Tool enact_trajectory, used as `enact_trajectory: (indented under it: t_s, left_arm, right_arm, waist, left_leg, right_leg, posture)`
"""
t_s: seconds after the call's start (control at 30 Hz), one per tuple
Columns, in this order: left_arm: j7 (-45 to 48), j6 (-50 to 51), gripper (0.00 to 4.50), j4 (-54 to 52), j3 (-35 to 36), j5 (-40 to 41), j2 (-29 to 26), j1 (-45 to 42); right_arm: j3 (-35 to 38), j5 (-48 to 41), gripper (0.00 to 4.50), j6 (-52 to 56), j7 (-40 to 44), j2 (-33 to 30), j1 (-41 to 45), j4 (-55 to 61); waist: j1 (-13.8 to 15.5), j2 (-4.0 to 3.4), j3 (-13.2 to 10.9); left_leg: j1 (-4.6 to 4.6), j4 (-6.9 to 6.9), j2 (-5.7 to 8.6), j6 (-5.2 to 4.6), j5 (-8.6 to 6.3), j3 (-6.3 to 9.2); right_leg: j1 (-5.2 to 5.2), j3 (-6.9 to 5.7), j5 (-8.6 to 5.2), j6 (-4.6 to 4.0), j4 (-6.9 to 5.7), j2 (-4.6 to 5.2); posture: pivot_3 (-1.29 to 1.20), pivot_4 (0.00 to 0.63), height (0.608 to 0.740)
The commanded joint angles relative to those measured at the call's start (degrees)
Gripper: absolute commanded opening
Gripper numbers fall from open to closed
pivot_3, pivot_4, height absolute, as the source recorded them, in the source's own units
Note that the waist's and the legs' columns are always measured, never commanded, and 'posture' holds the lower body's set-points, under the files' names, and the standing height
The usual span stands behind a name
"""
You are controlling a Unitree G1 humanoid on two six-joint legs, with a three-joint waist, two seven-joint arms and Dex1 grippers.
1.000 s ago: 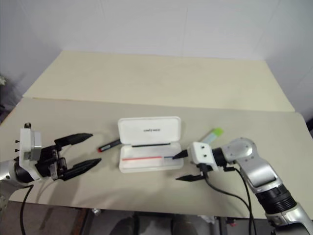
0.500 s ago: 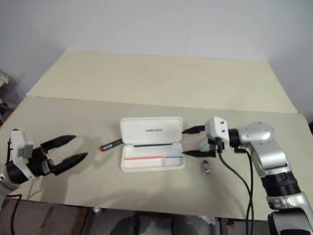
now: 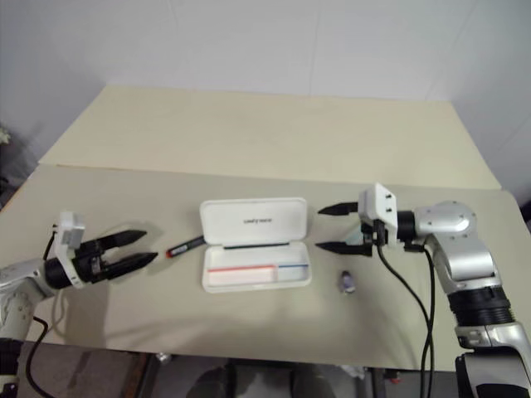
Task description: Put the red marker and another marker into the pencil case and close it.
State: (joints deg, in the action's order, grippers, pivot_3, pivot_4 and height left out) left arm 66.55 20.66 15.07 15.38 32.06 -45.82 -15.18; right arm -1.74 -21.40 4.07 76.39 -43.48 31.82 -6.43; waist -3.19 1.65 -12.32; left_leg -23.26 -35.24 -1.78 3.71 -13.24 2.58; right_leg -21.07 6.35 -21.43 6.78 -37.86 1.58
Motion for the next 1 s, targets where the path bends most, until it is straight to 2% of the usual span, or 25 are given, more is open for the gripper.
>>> enact_trajectory:
  t_s: [0.03,0.3,0.67,0.8,0.9,1.0]
  left_arm:
    - [2.8,-2.8,4.5,2.4,-2.2,-2.8,-0.9,-3.1]
    - [2.6,-7.2,4.5,9.6,-9.7,-12.0,-0.3,-11.6]
    - [2.9,-15.6,4.5,14.5,-15.7,-19.9,1.5,-15.2]
    - [3.3,-15.2,4.5,17.0,-17.0,-21.1,2.5,-16.3]
    - [2.2,-18.3,3.87,17.8,-16.7,-21.6,3.3,-16.5]
    - [0.6,-18.8,2.94,18.5,-16.3,-22.2,3.7,-17.0]
  right_arm:
    - [1.8,-0.3,3.52,0.3,-1.2,-0.8,-1.1,3.0]
    - [2.1,0.0,3.52,0.6,-3.3,-1.1,-2.7,4.7]
    - [2.4,0.4,3.52,0.3,-4.8,-1.4,-4.0,5.5]
    - [2.6,0.3,3.52,0.1,-4.7,-1.5,-4.2,5.4]
    - [2.9,0.2,3.56,-0.2,-4.5,-1.9,-4.3,5.1]
    - [3.2,0.2,3.56,-0.4,-4.6,-2.2,-4.3,5.0]
  waist:
    - [0.0,0.0,0.0]
    - [0.0,0.0,0.0]
    - [0.1,0.0,0.0]
    - [0.4,-0.02,0.0]
    - [0.6,-0.02,0.0]
    - [0.6,-0.02,0.0]
  left_leg:
    - [0.0,0.0,0.0,0.0,0.0,0.0]
    - [-0.01,-0.07,0.03,0.0,0.0,0.0]
    - [-0.04,-0.21,0.02,0.0,0.0,-0.01]
    - [-0.01,-0.35,0.03,-0.02,0.0,0.03]
    - [0.04,-0.46,0.04,-0.06,0.0,0.09]
    - [0.05,-0.49,0.03,-0.09,-0.03,0.09]
  right_leg:
    - [0.01,0.01,0.0,0.0,-0.01,0.01]
    - [0.0,0.0,0.0,0.01,-0.07,-0.02]
    - [-0.01,0.02,0.0,0.01,-0.17,-0.02]
    - [0.12,-0.01,0.02,0.04,-0.18,0.0]
    - [0.26,-0.04,0.04,0.08,-0.16,0.01]
    - [0.3,-0.03,0.05,0.1,-0.12,0.05]
  posture:
    - [0.0,0.15,0.74]
    - [0.0,0.15,0.74]
    - [0.0,0.15,0.74]
    - [0.0,0.15,0.74]
    - [0.0,0.15,0.74]
    - [0.0,0.15,0.74]
